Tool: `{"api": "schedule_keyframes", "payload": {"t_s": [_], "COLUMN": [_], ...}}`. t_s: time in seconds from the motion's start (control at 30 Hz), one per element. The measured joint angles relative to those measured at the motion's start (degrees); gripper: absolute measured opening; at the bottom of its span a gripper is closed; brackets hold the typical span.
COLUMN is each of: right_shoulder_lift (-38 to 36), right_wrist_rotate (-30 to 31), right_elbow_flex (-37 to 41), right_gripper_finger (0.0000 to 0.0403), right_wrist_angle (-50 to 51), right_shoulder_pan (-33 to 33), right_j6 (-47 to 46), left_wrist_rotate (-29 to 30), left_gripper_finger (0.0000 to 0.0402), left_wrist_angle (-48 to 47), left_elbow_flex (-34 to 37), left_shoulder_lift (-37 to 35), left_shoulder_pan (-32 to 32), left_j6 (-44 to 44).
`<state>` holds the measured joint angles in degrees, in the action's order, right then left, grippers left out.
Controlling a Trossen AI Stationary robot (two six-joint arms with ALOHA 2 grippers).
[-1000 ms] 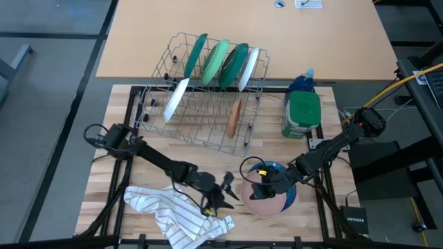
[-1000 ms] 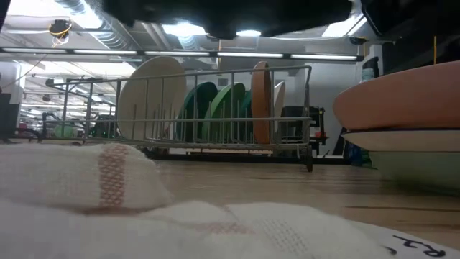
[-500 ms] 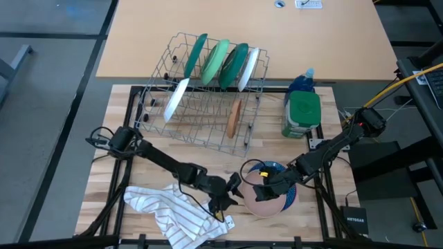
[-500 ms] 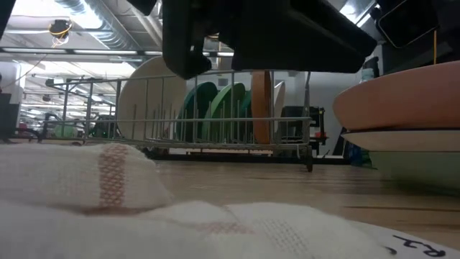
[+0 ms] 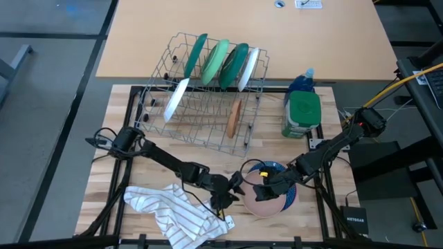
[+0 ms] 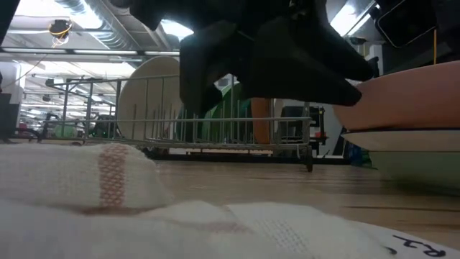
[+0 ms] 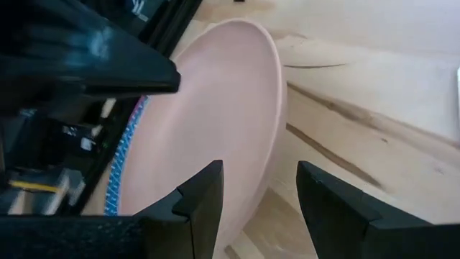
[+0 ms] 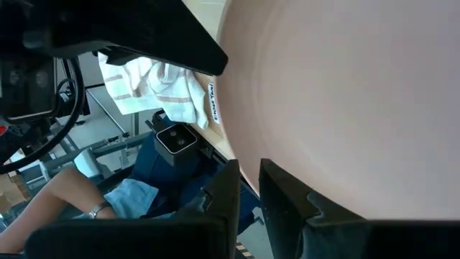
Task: Sort dishes
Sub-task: Put the light pink plate in the dish rack
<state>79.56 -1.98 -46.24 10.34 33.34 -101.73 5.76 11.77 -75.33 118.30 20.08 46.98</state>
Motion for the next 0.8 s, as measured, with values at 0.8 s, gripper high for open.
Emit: {"api": "schedule_keyframes", "payload": {"t_s": [0.8], "right_shoulder_lift": [0.0], "right_wrist_rotate": [1.9], "right_elbow_flex": [0.0], "right_gripper_finger": [0.0057], "right_wrist_angle": [-0.4], "right_shoulder_pan": [0.0], "right_j6": [3.7], "left_wrist_rotate": [1.0], "left_gripper_finger": [0.0021], "left_wrist_angle": [1.3], "left_elbow_flex": [-1.9], "left_shoulder_lift": [3.8], "left_shoulder_pan": [0.0], "left_j6": [8.0]}}
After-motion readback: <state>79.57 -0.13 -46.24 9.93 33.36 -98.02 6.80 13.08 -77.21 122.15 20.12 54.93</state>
